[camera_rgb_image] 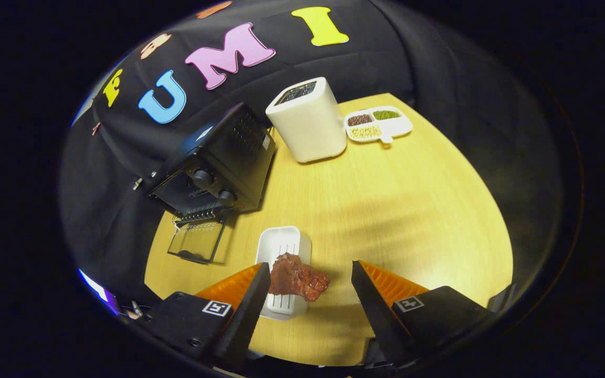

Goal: Open the toaster oven, put the food inside, and close the toaster oven door.

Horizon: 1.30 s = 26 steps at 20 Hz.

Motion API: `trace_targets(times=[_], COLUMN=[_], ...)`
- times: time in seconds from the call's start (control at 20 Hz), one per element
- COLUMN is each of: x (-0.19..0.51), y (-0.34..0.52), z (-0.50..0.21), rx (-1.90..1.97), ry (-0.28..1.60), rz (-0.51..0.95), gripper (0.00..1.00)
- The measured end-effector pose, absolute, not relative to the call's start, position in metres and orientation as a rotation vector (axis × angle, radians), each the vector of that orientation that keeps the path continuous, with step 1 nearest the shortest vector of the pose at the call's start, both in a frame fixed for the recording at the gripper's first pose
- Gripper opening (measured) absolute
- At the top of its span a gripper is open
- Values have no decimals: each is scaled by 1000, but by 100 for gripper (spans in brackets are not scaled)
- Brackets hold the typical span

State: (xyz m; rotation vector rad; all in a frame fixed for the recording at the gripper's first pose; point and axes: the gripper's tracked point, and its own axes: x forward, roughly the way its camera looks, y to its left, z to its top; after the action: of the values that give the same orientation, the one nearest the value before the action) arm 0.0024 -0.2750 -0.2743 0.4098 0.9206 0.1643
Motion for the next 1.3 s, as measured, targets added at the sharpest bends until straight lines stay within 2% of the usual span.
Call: trace_targets(times=[0.05,0.15,0.3,0.4,0.45,0.5,0.6,0.75,1.0,1.3], x=[1,-1,-4,-4,-3,-1,1,5,14,23], y=[-271,-265,-260,-260,-262,-268,-267,-268,-247,-247], z=[-277,-287,-292,-292,-295,-297,-299,-294,-277,-252], rx=[430,434,463,491,500,504,557,603,667,640], ry=[932,956,977,986,995,992,1006,996,949,879], rz=[191,209,229,235,224,206,195,194,263,229], gripper=[96,83,82,71,71,64,40,40,17,14])
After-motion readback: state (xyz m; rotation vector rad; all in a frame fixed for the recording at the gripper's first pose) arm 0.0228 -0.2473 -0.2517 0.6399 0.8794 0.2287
